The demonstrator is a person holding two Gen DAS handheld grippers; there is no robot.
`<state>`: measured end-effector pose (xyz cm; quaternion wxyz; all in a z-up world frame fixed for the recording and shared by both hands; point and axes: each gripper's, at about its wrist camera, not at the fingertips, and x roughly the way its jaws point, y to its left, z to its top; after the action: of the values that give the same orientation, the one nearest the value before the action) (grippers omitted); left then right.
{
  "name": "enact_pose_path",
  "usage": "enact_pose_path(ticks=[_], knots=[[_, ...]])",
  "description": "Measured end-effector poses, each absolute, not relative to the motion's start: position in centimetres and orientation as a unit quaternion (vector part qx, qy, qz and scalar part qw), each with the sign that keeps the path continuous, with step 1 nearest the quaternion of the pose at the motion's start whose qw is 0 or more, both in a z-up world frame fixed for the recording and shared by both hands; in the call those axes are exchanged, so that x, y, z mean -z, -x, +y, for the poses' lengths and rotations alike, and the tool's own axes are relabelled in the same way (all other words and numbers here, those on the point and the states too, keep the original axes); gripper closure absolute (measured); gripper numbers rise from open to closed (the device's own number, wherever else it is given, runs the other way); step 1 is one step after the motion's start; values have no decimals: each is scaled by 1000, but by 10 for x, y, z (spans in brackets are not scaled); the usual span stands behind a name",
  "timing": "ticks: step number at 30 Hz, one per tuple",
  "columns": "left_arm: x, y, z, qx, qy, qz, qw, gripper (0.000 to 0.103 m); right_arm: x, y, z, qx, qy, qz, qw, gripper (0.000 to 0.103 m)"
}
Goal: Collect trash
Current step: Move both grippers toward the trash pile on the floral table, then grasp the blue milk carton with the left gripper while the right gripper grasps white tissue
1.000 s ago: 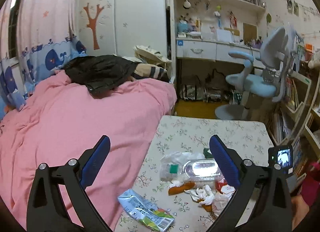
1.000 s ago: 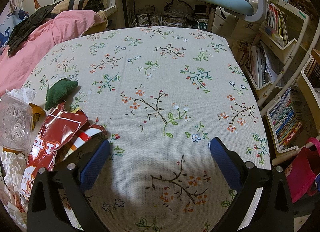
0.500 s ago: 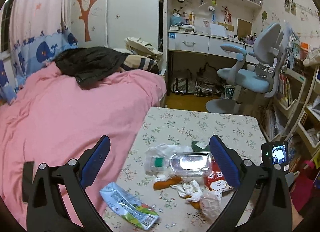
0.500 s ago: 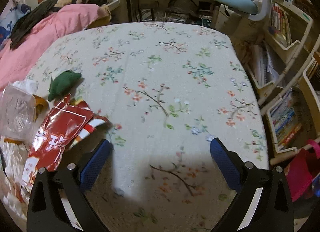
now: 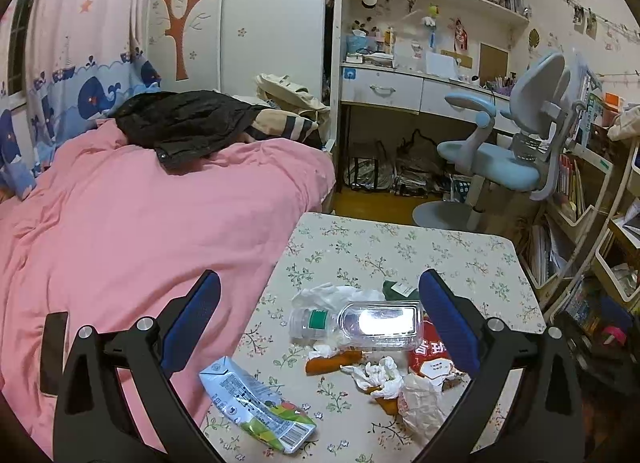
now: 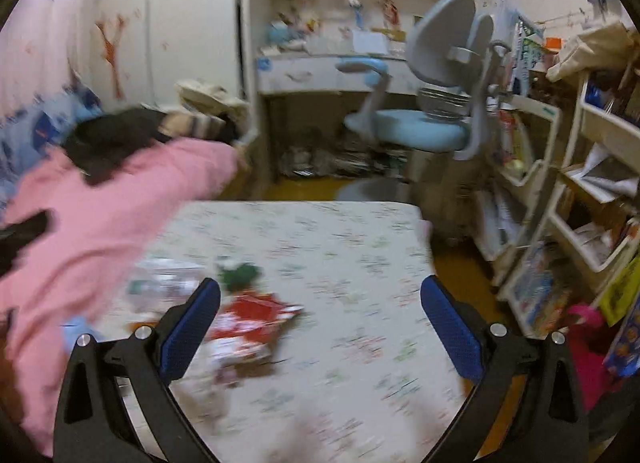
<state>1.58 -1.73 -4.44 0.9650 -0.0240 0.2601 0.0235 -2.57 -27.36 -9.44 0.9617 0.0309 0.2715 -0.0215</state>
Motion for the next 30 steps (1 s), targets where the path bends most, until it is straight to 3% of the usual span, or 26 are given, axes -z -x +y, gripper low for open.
enact_pose_path(ticks=[20, 30], knots=[[43, -20, -16, -22, 12, 257, 966, 7, 79, 41, -230, -28, 6, 146, 989, 7], [44, -22, -19, -18, 6, 261, 965, 7, 86, 33, -230, -37, 7, 174, 984, 7]])
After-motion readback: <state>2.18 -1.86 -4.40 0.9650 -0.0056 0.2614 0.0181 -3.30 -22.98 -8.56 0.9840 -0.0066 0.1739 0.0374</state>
